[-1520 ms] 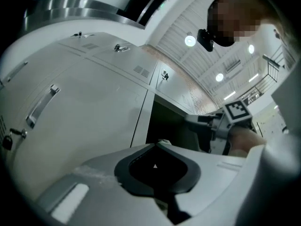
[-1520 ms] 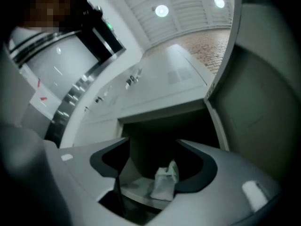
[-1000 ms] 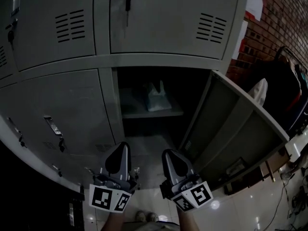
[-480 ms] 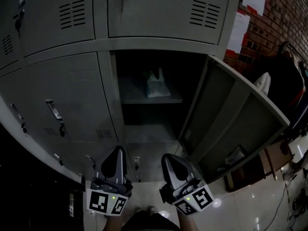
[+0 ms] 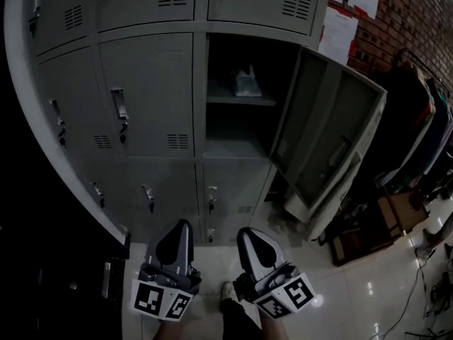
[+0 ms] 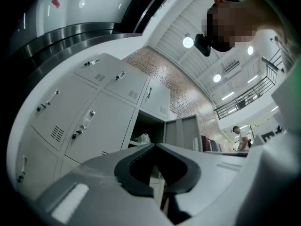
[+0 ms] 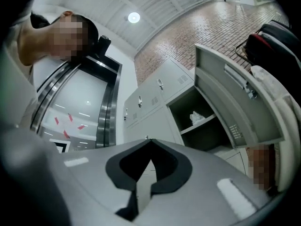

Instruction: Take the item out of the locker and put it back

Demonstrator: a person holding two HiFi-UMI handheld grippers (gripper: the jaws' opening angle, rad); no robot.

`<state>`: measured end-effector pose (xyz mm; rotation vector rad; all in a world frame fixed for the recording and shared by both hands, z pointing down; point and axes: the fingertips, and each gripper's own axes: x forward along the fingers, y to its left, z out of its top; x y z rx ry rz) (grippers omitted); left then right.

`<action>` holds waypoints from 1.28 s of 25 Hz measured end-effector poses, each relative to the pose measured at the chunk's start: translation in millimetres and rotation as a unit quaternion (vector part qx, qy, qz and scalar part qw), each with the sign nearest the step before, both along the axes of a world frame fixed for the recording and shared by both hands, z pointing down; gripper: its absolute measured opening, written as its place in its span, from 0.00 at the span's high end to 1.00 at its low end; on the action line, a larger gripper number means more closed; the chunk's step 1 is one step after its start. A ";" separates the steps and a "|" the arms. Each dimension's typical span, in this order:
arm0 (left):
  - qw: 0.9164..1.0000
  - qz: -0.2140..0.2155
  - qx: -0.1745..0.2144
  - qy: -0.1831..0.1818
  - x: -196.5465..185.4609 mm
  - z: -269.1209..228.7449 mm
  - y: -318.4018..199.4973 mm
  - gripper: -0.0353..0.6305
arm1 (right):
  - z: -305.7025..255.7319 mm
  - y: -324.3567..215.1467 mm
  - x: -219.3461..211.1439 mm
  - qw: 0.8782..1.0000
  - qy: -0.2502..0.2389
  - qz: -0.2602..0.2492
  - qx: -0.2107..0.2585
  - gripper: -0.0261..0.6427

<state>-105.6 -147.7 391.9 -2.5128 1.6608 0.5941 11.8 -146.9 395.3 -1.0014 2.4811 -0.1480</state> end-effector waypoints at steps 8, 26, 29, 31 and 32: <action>1.000 -0.016 0.008 0.004 -32.0 -43.8 222.8 0.94 | -37.6 202.8 -17.4 1.000 0.001 0.028 -0.011 0.96; 0.998 0.030 0.044 0.031 31.0 -84.5 394.4 0.94 | -86.5 390.8 37.5 0.996 0.033 0.068 0.045 0.96; 0.998 0.033 0.042 0.028 34.8 -84.9 402.4 0.94 | -84.2 396.7 40.2 0.997 0.025 0.063 0.034 0.96; 0.998 0.035 0.042 0.026 37.4 -86.2 405.5 0.94 | -84.8 398.4 39.9 0.998 0.020 0.058 0.028 0.96; 0.998 0.035 0.041 0.025 38.5 -85.6 407.1 0.94 | -84.5 399.5 39.4 0.998 0.019 0.055 0.026 0.96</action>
